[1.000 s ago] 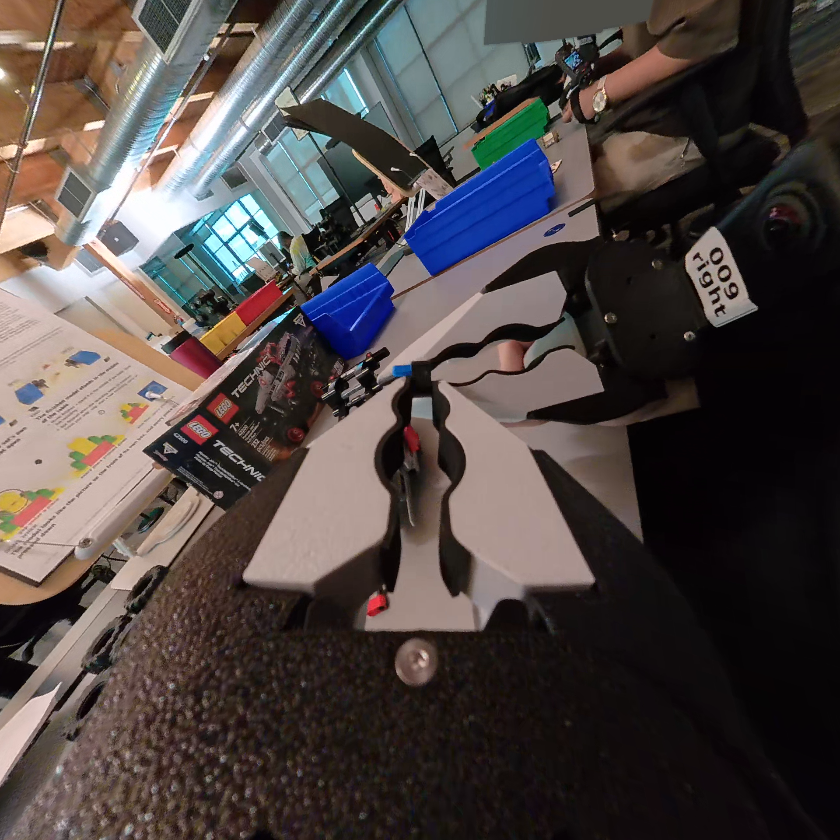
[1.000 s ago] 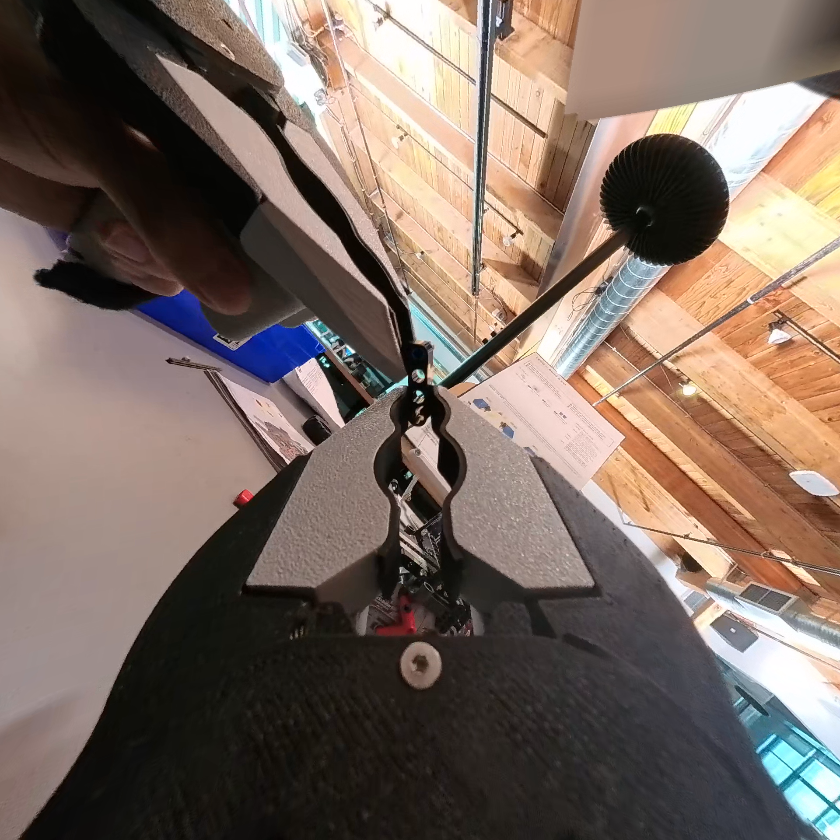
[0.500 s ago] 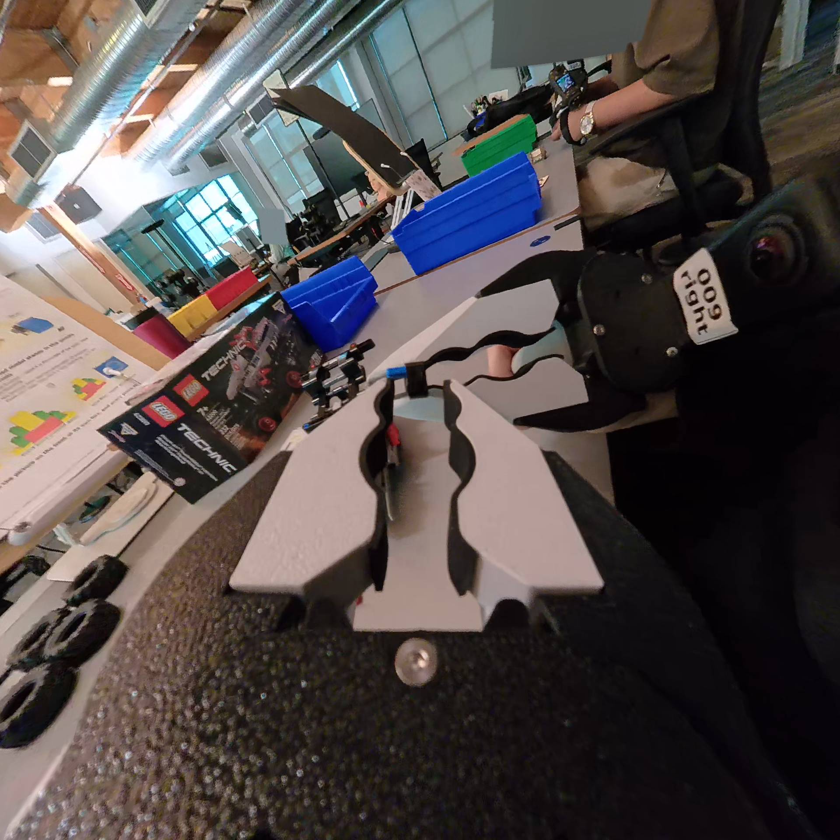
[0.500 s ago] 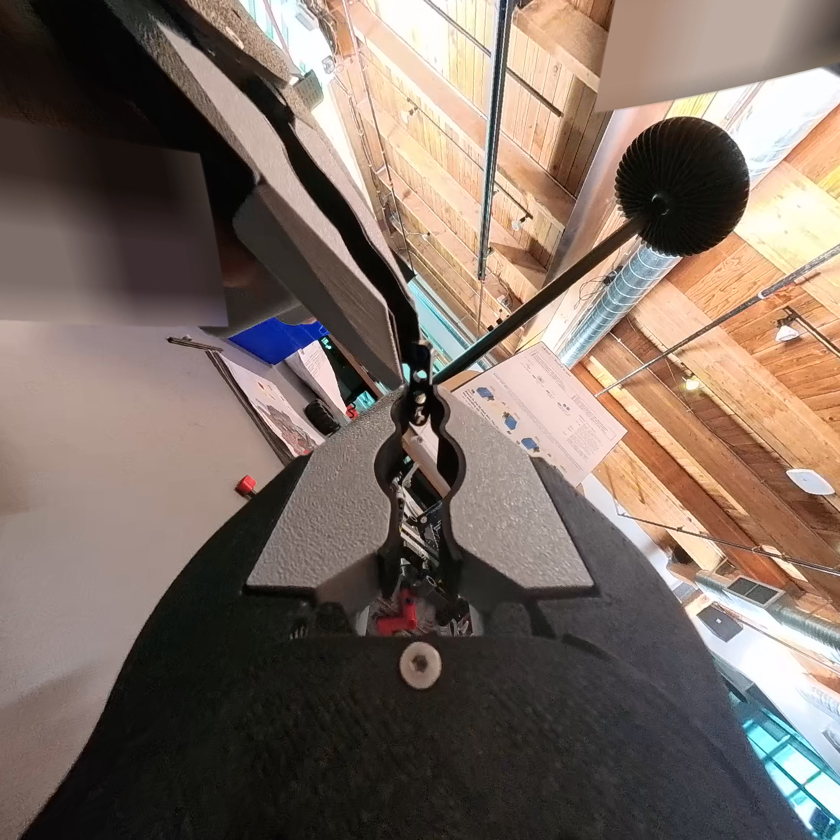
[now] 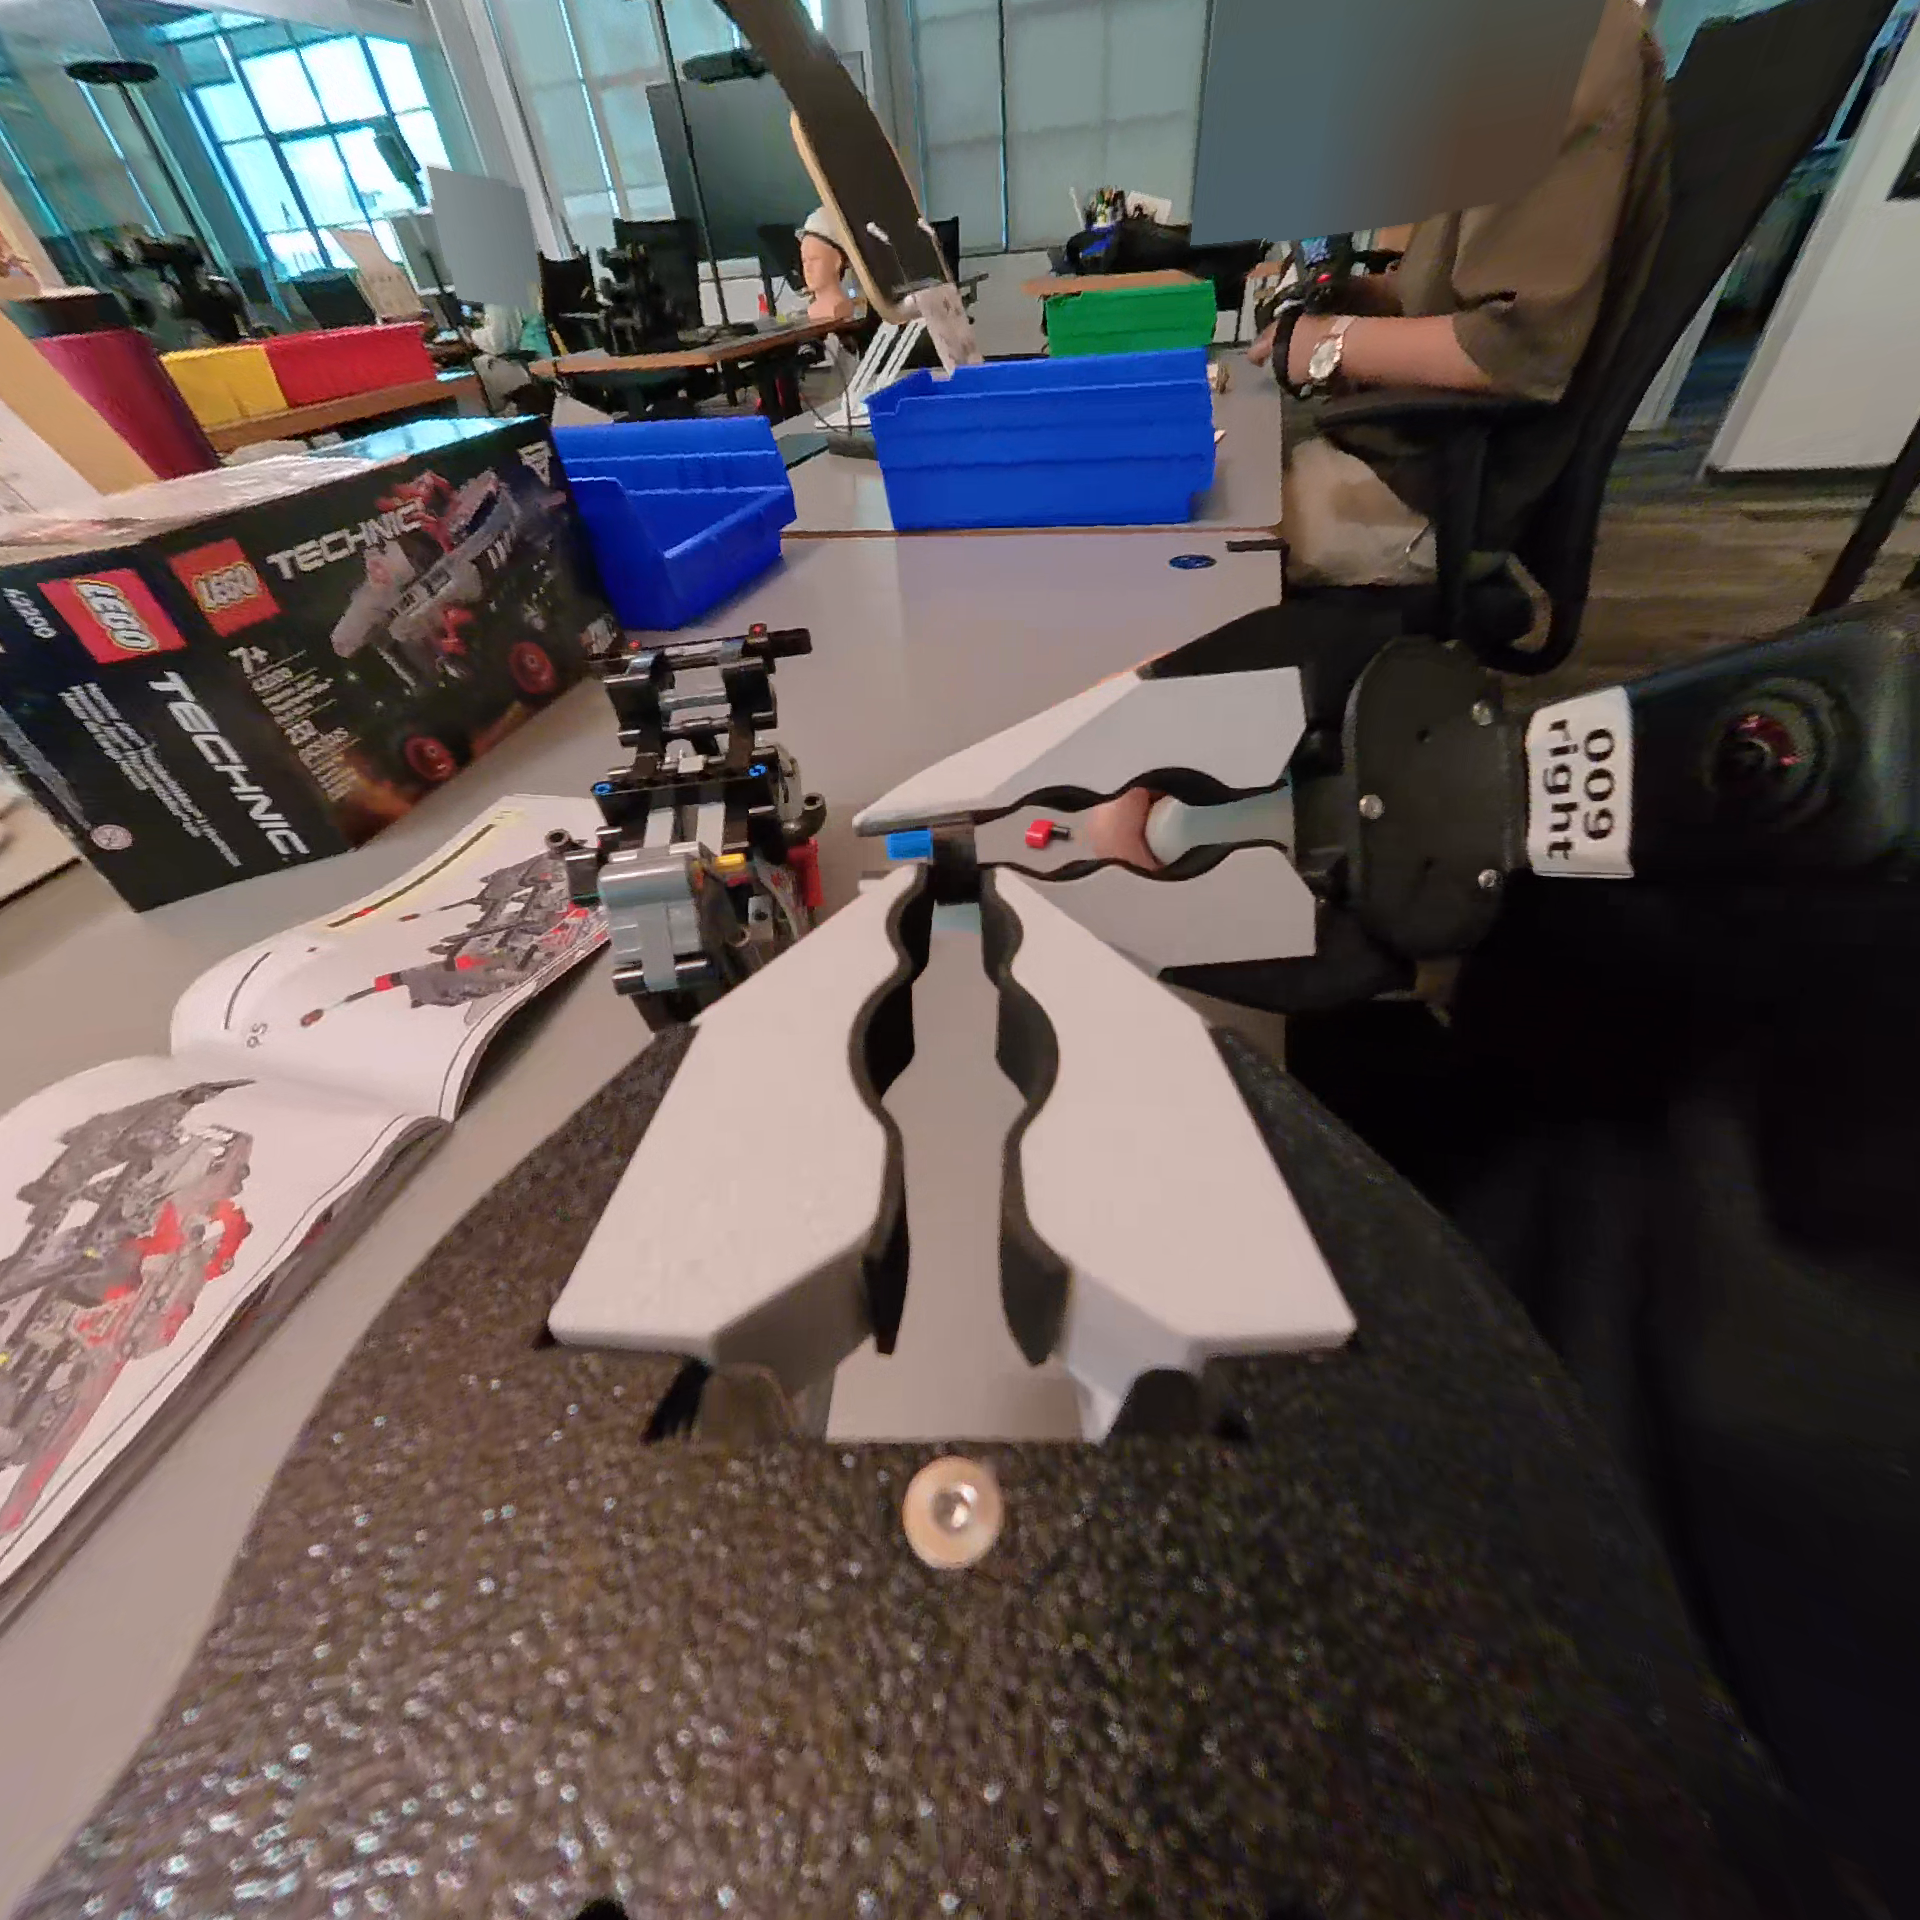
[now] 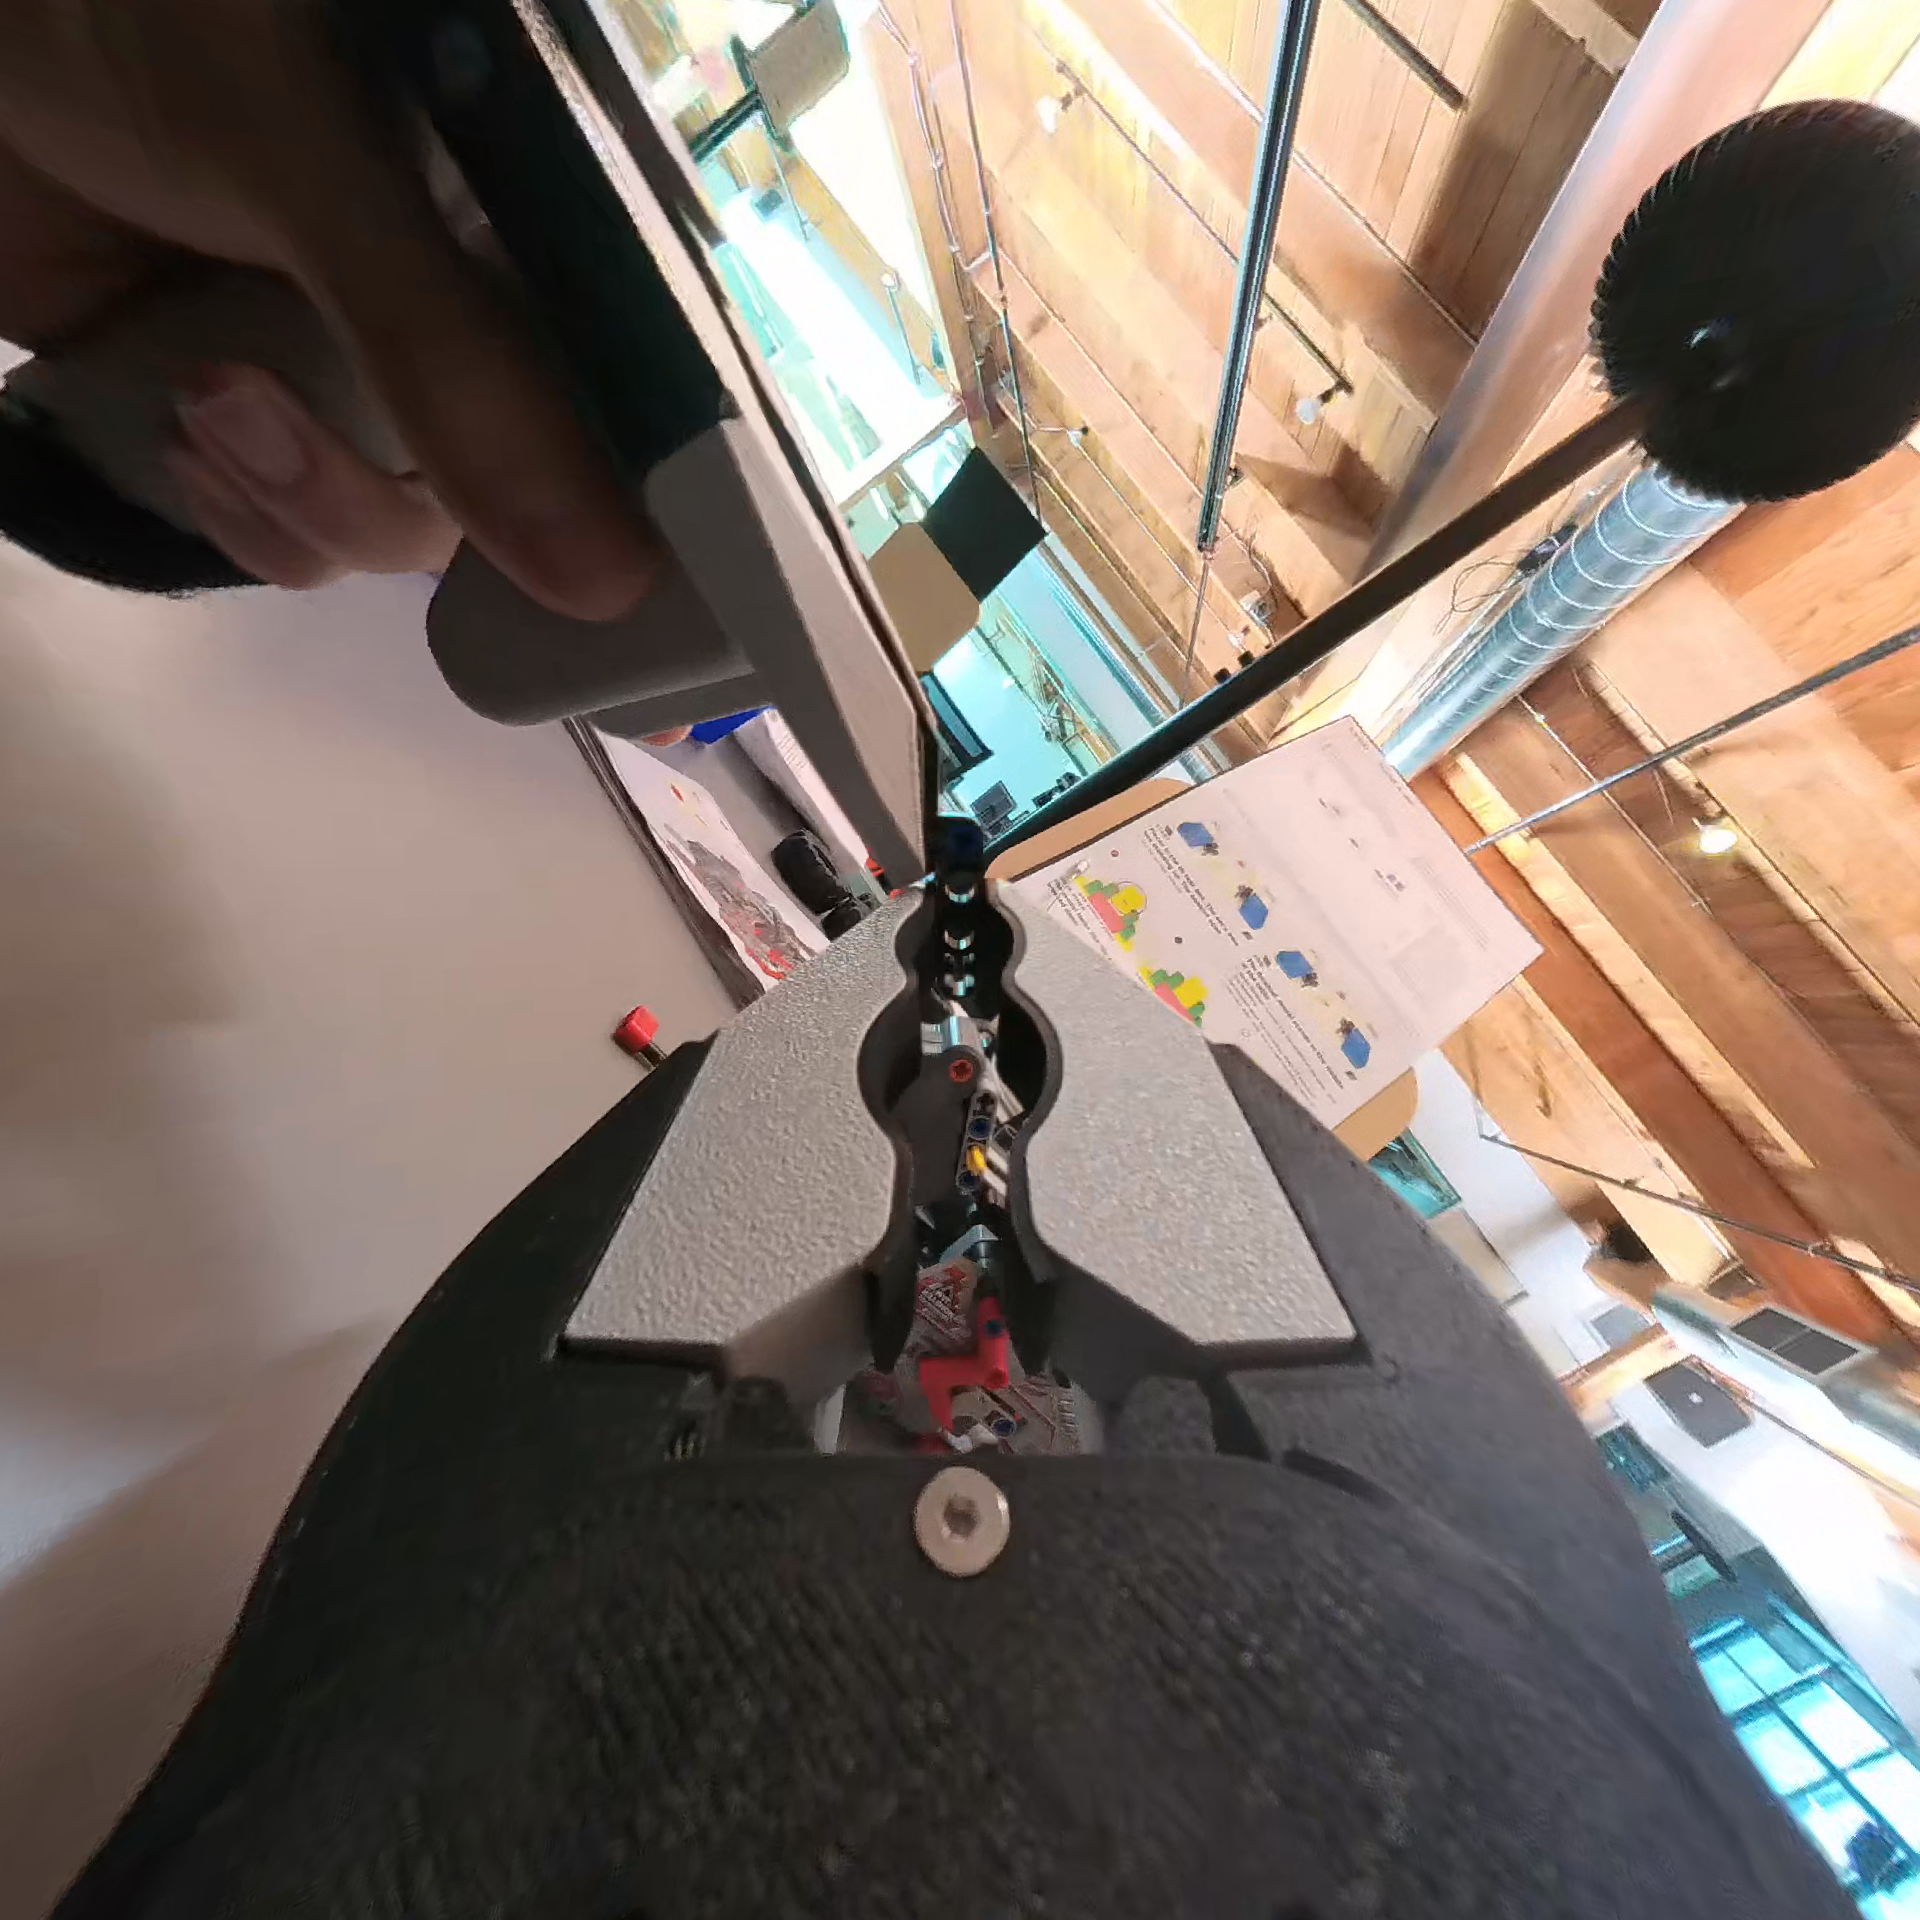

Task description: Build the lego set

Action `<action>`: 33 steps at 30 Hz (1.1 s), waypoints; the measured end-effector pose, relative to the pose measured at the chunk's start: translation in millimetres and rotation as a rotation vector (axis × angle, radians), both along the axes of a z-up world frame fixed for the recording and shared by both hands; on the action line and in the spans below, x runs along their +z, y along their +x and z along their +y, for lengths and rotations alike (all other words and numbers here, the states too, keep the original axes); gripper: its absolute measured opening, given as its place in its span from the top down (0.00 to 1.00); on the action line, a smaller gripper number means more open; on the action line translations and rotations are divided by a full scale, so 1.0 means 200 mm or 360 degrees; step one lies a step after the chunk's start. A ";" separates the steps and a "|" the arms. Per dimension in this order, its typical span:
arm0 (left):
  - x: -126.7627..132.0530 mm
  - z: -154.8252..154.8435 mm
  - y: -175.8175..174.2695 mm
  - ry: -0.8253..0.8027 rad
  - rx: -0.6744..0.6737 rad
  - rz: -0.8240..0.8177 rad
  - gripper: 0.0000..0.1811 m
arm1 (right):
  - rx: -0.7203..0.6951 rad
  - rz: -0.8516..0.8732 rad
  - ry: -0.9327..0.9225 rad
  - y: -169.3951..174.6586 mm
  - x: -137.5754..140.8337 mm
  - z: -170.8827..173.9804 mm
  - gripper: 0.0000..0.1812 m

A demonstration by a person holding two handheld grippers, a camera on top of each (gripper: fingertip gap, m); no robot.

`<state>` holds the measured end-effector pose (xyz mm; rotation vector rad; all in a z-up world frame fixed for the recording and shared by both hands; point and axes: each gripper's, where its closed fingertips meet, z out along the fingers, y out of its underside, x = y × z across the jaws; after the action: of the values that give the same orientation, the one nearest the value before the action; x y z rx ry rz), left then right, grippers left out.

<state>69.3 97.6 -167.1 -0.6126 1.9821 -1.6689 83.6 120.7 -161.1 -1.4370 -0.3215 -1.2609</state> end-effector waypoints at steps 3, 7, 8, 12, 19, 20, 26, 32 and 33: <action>0.04 0.02 -0.03 -0.0129 -0.0115 0.0079 0.90 | 0.0105 0.0023 0.0041 -0.03 0.01 0.01 0.97; 0.14 0.07 -0.07 -0.0195 -0.0240 -0.0016 0.96 | 0.0283 0.0116 0.0104 -0.07 0.03 0.01 0.97; 0.12 0.07 -0.08 -0.0088 -0.0258 -0.0056 0.96 | 0.0359 0.0158 0.0102 -0.09 0.02 0.01 0.97; 0.07 0.05 -0.10 0.0223 -0.0351 -0.0199 0.94 | 0.0527 0.0312 0.0106 -0.13 0.01 0.02 0.97; 0.00 0.04 -0.11 0.0551 -0.0512 -0.0310 0.98 | 0.0660 0.0419 -0.0013 -0.16 -0.04 0.04 0.97; -0.01 0.04 -0.11 0.0589 -0.0523 -0.0328 0.98 | 0.0670 0.0446 -0.0034 -0.16 -0.05 0.04 0.97; -0.06 0.06 -0.11 0.0956 -0.0569 -0.0509 0.99 | 0.0723 0.0554 -0.0213 -0.16 -0.12 0.06 0.97; -0.10 0.08 -0.06 0.1158 -0.0518 -0.0573 0.99 | 0.0620 0.0488 -0.0296 -0.12 -0.15 0.06 0.97; -0.11 0.08 -0.05 0.1153 -0.0509 -0.0577 0.99 | 0.0598 0.0467 -0.0301 -0.11 -0.15 0.07 0.97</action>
<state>59.3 114.1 -188.7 0.2607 2.2597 -0.9806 61.6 133.9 -191.3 -1.6082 -0.4938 -0.7208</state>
